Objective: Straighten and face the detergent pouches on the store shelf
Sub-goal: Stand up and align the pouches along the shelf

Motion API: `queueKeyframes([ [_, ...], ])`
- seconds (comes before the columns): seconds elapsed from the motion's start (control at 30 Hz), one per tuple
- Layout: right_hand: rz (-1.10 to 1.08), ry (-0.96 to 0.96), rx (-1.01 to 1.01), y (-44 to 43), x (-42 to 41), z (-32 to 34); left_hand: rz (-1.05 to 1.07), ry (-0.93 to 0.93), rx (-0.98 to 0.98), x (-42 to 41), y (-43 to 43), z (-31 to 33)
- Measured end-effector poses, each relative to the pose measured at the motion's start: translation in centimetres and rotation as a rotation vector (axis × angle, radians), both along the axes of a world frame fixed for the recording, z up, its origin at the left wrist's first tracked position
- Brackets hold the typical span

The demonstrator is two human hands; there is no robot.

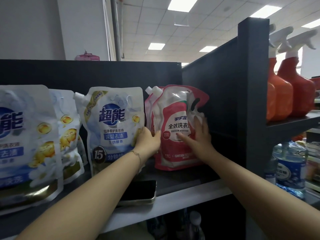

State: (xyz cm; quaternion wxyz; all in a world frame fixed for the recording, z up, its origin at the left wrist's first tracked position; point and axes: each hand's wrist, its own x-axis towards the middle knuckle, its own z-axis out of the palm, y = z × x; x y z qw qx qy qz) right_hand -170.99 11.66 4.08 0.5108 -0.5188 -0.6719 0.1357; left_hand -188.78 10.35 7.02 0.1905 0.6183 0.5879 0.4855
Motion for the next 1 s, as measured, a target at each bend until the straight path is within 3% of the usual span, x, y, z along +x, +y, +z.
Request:
queueKeyframes([
  [0.1,-0.045,0.379,0.040,-0.2,0.1,1.6,0.016,-0.092,-0.006,1.0,0.1,0.2],
  [0.17,-0.084,0.489,-0.011,0.1,0.5,2.8,0.038,-0.159,0.051,1.7,0.1,0.9],
  [0.5,-0.086,0.616,-0.155,2.7,0.9,6.8,0.184,-0.366,0.089,3.0,0.7,2.4],
  [0.73,-0.150,0.853,-0.169,3.0,1.4,7.1,0.352,-0.249,0.208,2.3,-0.3,2.0],
  [0.83,-0.154,0.822,-0.123,3.2,1.4,7.1,0.334,-0.231,0.227,1.9,-0.1,1.8],
  [1.0,-0.093,0.934,-0.105,3.3,1.4,6.4,0.287,-0.218,0.280,1.5,-0.4,1.8],
])
